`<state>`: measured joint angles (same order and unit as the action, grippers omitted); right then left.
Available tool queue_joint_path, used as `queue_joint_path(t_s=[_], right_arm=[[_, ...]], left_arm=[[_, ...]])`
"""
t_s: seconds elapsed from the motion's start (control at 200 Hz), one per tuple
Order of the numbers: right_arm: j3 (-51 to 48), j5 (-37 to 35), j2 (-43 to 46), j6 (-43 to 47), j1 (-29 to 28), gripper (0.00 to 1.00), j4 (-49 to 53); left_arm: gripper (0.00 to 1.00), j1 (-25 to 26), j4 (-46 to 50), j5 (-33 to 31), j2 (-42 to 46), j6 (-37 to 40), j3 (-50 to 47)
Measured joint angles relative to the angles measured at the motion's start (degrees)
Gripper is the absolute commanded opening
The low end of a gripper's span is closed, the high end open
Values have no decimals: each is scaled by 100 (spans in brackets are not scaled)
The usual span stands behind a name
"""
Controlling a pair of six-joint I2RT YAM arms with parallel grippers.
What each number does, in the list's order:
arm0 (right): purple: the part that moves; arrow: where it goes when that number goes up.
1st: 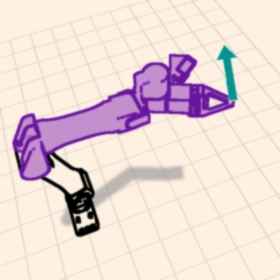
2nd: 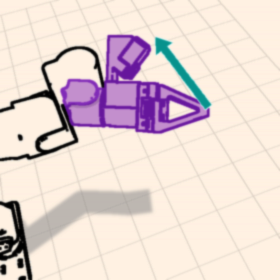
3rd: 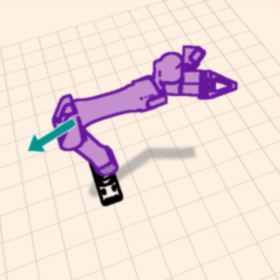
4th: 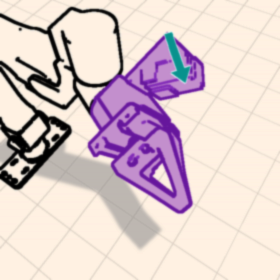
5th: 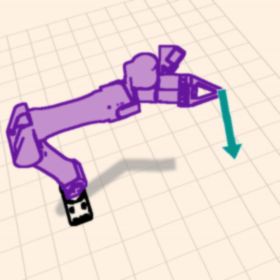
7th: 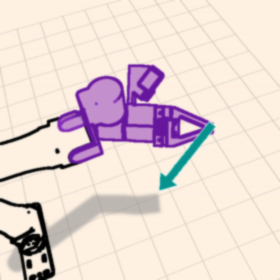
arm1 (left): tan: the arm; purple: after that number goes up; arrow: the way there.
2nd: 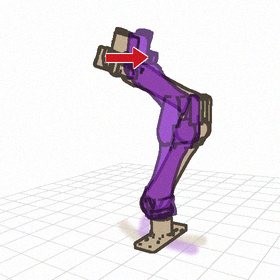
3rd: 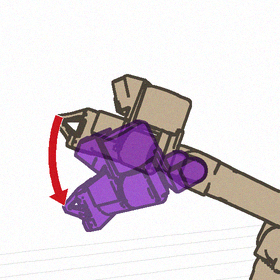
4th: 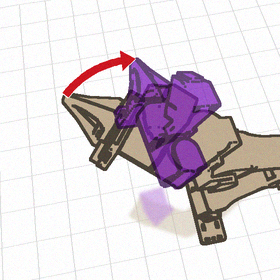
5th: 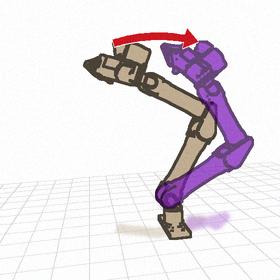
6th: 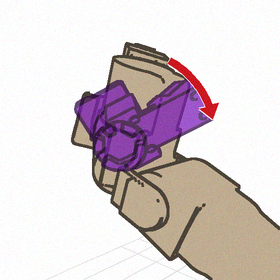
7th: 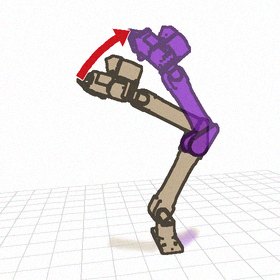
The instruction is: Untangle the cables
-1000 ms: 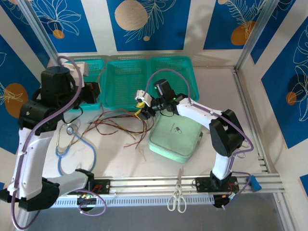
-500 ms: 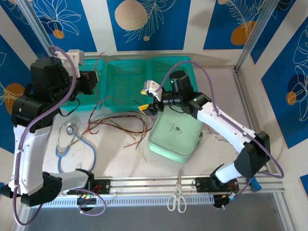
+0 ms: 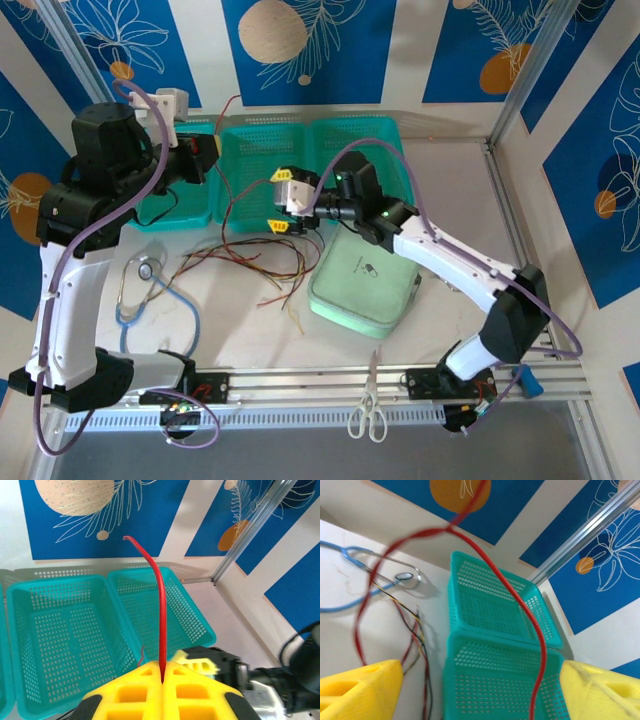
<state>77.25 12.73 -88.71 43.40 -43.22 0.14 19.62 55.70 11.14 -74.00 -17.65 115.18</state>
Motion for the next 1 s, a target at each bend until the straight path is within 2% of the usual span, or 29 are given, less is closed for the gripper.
queue_joint_path(t_s=[0.105,0.185,0.215,0.275,0.305,0.47,0.71,0.835,1.0], right_arm=[[17,-168,-520,293,11,79,-404],[175,-205,-938,431,15,64,-466],[289,-205,-1084,459,15,55,-435],[570,-195,-1346,450,15,20,-352],[688,-188,-1425,450,15,0,-315],[804,-216,-1390,376,-11,0,-385],[48,-531,-590,308,55,0,-439],[-323,-522,52,11,557,0,-400],[-708,-728,885,-527,1440,0,-391]], left_arm=[[0,0,4,66,0,-2,0],[0,0,7,90,2,0,0],[0,0,7,90,2,2,0],[0,0,13,87,2,15,0],[0,0,28,85,2,20,0],[0,-2,205,-96,7,164,4],[0,-162,170,-977,245,505,-317],[0,-361,33,-1283,446,713,-654],[0,-531,-262,-1333,433,765,-997]])
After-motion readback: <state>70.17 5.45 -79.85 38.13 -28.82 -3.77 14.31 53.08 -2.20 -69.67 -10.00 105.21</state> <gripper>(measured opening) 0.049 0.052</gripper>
